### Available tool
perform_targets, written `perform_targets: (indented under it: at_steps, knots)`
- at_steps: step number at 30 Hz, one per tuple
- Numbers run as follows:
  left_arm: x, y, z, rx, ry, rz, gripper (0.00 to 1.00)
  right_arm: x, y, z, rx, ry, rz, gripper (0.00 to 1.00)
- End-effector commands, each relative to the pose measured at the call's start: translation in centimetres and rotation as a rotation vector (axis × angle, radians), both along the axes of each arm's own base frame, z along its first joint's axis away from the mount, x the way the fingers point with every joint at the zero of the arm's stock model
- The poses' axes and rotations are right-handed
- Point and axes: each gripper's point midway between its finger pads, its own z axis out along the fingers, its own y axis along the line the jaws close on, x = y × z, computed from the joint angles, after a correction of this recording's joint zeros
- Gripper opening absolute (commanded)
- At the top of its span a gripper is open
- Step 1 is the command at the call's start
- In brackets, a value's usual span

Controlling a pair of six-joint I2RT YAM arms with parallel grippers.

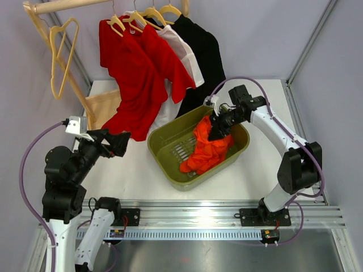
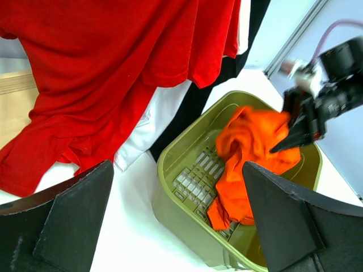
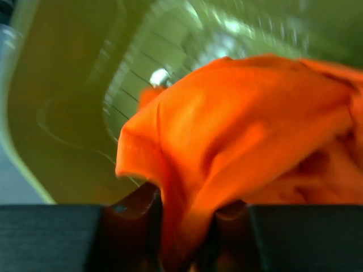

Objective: Remove the t-shirt from the hanger
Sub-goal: Place the tshirt into the basket, then grab a hanger with a tshirt on it with the left arm

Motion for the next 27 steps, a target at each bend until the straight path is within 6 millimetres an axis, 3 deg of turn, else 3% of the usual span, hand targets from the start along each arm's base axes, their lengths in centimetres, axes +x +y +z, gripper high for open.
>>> perform_targets:
  at_steps: [1, 2, 5, 9, 12, 13, 15, 16, 17, 19, 20, 21, 22, 26, 27]
  knots:
    - [0.7, 0.0, 0.4, -0.022, -0.015, 0.009, 0.99, 0.6, -2.4, -1.8, -0.162, -0.104, -0.008, 0.35]
    - [0.8, 0.0, 0.5, -0.027, -0.016, 0.010, 0.99, 1.0, -3.0, -1.4, -0.188, -0.152, -0.031, 0.49]
    - [1.2, 0.0, 0.2, -0.044, -0.006, 0.020, 0.99, 1.7, -3.9, 0.6, -0.215, -0.253, -0.057, 0.69]
    - [2.7, -0.4, 0.7, -0.149, 0.016, 0.035, 0.99, 2.2, -4.3, 3.5, -0.220, -0.336, -0.074, 0.84]
    - [3.8, -1.4, 2.9, -0.248, 0.017, -0.001, 0.99, 2.6, -4.1, 5.6, -0.199, -0.372, -0.092, 0.90]
    - [5.1, -1.8, 2.4, -0.262, 0.065, -0.006, 0.99, 2.7, -4.0, 6.1, -0.187, -0.375, -0.099, 0.90]
    - [5.9, -2.0, 4.3, -0.315, 0.076, -0.006, 0.98, 2.4, -3.3, 7.0, -0.138, -0.364, -0.106, 0.91]
    - [7.4, -2.0, 3.7, -0.330, 0.122, 0.016, 0.98, 2.2, -2.8, 7.1, -0.105, -0.342, -0.117, 0.94]
    - [7.5, -2.1, 5.6, -0.364, 0.100, 0.014, 0.97, 2.1, -2.6, 6.9, -0.090, -0.325, -0.124, 0.97]
    - [8.6, -2.1, 6.8, -0.390, 0.095, 0.024, 0.95, 1.8, -2.1, 6.2, -0.064, -0.292, -0.124, 0.97]
    - [10.0, -2.1, 6.5, -0.389, 0.129, 0.044, 0.94, 1.6, -1.9, 5.2, -0.050, -0.266, -0.133, 0.97]
    - [9.9, -2.2, 8.7, -0.390, 0.092, 0.047, 0.94, 1.5, -1.9, 4.8, -0.048, -0.261, -0.135, 0.98]
    - [10.7, -1.7, 9.1, -0.389, 0.085, 0.091, 0.94, 1.4, -2.1, 3.7, -0.061, -0.245, -0.141, 0.98]
    - [14.0, -2.1, 10.8, -0.401, 0.072, 0.134, 0.94, 1.4, -2.4, 3.7, -0.049, -0.268, -0.157, 0.99]
    - [15.7, -2.7, 10.0, -0.405, 0.105, 0.138, 0.94, 1.4, -2.4, 3.7, -0.043, -0.267, -0.157, 0.99]
